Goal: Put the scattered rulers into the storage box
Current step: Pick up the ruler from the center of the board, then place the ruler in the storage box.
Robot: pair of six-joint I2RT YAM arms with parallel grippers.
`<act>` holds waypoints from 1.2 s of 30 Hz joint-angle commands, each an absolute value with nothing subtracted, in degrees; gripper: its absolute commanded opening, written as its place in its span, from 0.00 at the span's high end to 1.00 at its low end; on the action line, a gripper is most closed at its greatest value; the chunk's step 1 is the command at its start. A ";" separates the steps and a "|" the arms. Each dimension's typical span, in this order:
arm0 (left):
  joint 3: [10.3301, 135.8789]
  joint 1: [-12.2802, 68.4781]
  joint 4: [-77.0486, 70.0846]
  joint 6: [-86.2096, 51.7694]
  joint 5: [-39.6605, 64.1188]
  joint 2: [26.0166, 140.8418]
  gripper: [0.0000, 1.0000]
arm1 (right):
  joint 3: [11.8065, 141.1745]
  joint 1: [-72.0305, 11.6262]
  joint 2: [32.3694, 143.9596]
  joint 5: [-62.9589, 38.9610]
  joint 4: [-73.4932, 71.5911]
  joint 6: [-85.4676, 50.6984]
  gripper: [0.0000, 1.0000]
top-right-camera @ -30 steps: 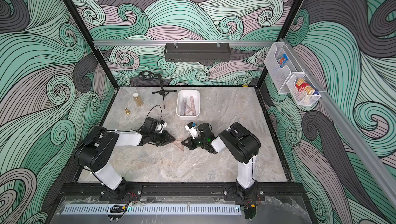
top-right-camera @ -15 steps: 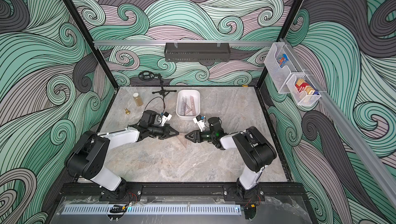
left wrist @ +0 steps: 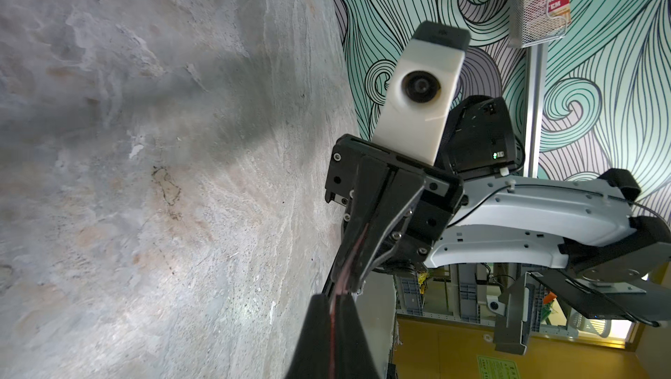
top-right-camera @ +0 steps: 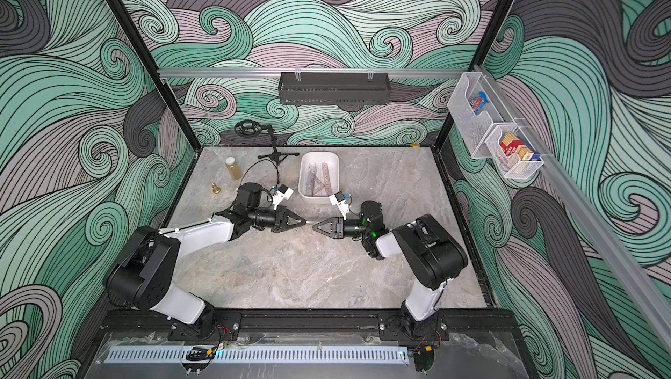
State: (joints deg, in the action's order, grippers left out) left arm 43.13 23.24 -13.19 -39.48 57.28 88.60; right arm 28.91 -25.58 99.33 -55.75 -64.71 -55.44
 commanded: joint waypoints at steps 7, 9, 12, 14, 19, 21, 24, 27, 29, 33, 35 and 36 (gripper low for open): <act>51.68 16.53 7.38 -27.83 36.50 84.94 0.25 | 52.17 -20.71 104.42 -27.38 -31.65 -40.74 1.00; 51.59 15.24 9.14 -27.32 31.71 83.78 0.25 | 58.48 -20.47 108.38 -20.51 -30.34 -41.72 1.00; 51.21 13.60 11.82 -26.69 26.07 82.48 0.24 | 67.48 -21.06 114.90 -12.81 -29.33 -41.81 1.00; 50.51 12.88 13.44 -26.81 22.25 81.92 0.24 | 73.33 -21.94 119.10 -9.34 -27.55 -41.17 1.00; 49.49 10.86 15.66 -26.74 20.62 81.91 0.24 | 84.33 -24.65 127.75 -8.50 -23.65 -40.52 1.00; 49.57 10.72 15.66 -26.67 20.81 81.89 0.24 | 86.45 -25.62 129.75 -8.44 -22.51 -40.54 1.00; 49.40 10.63 15.33 -26.70 21.05 82.12 0.24 | 88.08 -26.48 131.51 -7.55 -20.81 -40.51 0.94; 49.08 10.63 15.03 -26.88 21.88 82.84 0.24 | 88.59 -26.87 132.56 -6.88 -20.03 -40.69 0.91; 49.04 10.46 15.06 -26.80 21.89 82.99 0.24 | 89.73 -27.17 133.69 -7.25 -19.02 -40.36 0.87; 49.38 9.87 15.54 -26.81 22.33 82.63 0.24 | 93.73 -26.44 136.05 -11.86 -15.97 -38.50 0.77; 49.60 9.59 15.86 -26.87 22.53 82.11 0.23 | 95.17 -25.52 135.90 -14.54 -14.12 -37.24 0.67; 49.66 9.43 15.87 -27.00 22.46 81.90 0.23 | 95.06 -25.17 135.12 -15.01 -13.61 -36.80 0.63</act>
State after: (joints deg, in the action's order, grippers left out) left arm 49.45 10.13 14.37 -27.77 22.26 82.65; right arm 93.54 -26.44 135.87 -11.64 -16.60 -38.98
